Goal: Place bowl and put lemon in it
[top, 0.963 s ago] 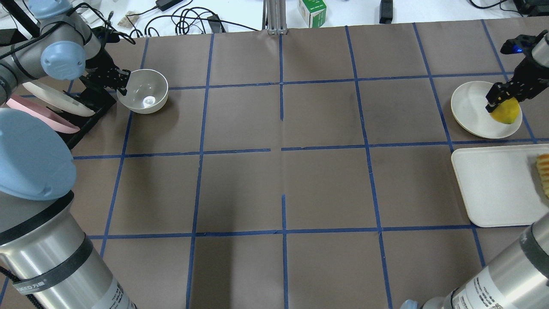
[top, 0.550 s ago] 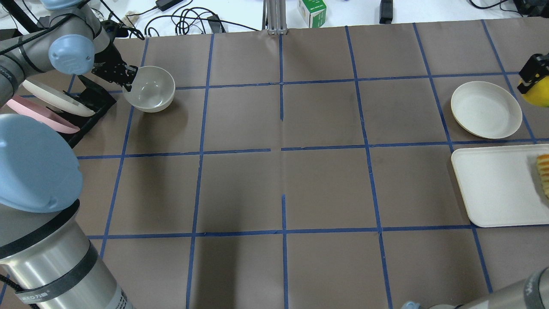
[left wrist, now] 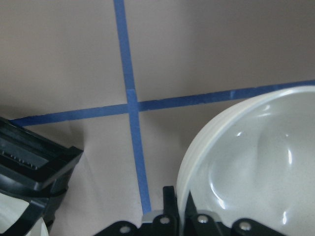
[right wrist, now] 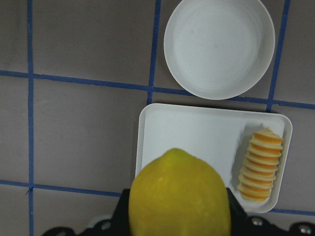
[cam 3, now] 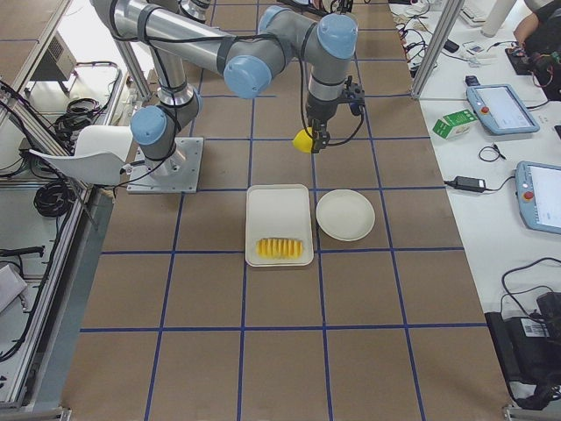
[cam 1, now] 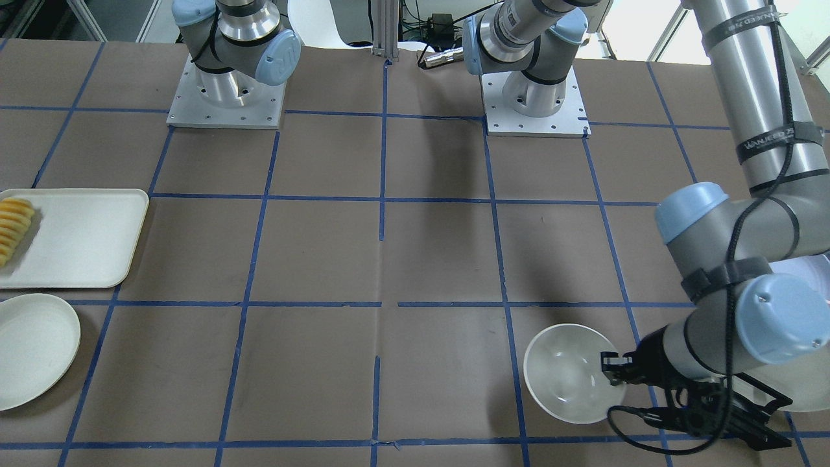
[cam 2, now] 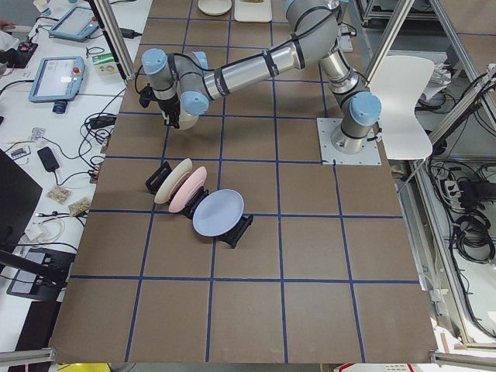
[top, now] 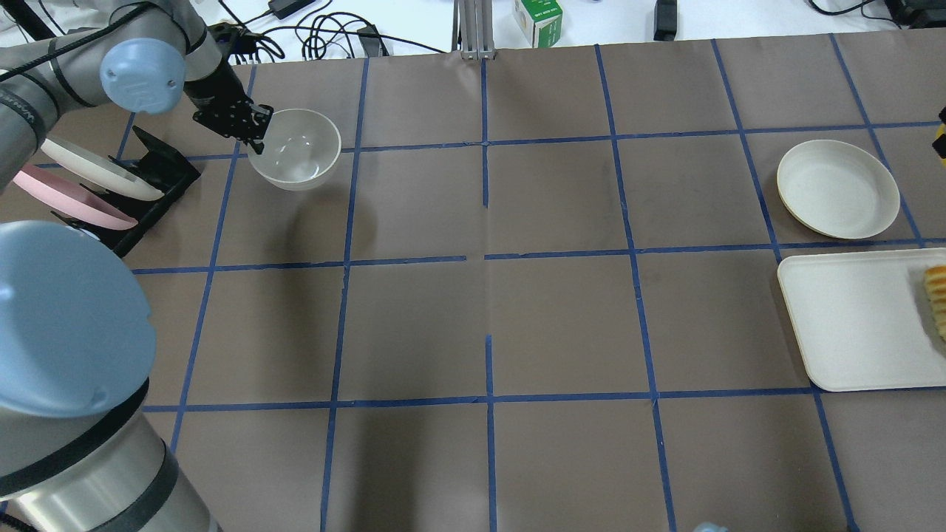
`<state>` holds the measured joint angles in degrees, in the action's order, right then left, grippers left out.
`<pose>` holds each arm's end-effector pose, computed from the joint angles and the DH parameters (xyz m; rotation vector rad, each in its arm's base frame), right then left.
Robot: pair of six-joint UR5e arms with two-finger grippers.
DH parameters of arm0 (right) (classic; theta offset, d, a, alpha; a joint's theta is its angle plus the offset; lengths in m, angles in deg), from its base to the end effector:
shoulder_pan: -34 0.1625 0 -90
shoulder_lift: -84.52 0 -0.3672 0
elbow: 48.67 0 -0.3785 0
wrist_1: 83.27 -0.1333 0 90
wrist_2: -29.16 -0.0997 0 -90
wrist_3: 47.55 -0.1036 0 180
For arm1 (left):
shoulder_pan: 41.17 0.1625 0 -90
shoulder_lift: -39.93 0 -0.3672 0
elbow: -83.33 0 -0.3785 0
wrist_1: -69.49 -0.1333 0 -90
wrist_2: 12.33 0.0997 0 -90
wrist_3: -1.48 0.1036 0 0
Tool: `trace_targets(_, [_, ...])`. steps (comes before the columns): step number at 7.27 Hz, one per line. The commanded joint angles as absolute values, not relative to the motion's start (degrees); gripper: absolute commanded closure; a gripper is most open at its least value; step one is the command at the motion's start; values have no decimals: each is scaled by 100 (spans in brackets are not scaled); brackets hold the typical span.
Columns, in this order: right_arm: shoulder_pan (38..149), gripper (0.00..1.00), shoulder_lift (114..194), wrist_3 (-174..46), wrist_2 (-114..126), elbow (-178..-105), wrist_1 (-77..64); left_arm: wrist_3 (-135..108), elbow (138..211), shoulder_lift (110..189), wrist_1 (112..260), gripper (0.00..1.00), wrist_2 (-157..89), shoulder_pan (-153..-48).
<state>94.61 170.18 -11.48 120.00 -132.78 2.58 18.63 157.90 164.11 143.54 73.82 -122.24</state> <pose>-0.1311 -0.5012 0.4309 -0.1828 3.1232 0.0721 -0.0362 -0.6730 0.2365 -0.2171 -3.0570 -0.0497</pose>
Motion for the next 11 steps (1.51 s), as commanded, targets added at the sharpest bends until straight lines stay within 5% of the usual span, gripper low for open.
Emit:
trace_targets(1, [10530, 80, 17118, -2522, 11977, -13340, 155, 771, 16346, 15948, 14429, 100, 7003, -13174])
trace_targets(3, [11744, 80, 17066, -4020, 11846, -13331, 268, -338, 17004, 15728, 13774, 100, 6994, -14097])
trace_targets(7, [13152, 81, 16715, -6377, 11617, -13331, 1014, -915, 18351, 15858, 11529, 100, 6968, -14321])
trace_targets(8, [13460, 80, 16549, -6808, 11626, -13331, 1295, -959, 18361, 15850, 11528, 59, 6959, -14339])
trace_targets(9, [13768, 81, 16425, -7169, 11661, -13323, 1524, -1255, 18353, 15710, 11536, 2, 6915, -14313])
trace_targets(11, [14086, 81, 16205, -7471, 11652, -13287, 1710, -1198, 18213, 15412, 11876, 0, 6713, -14138])
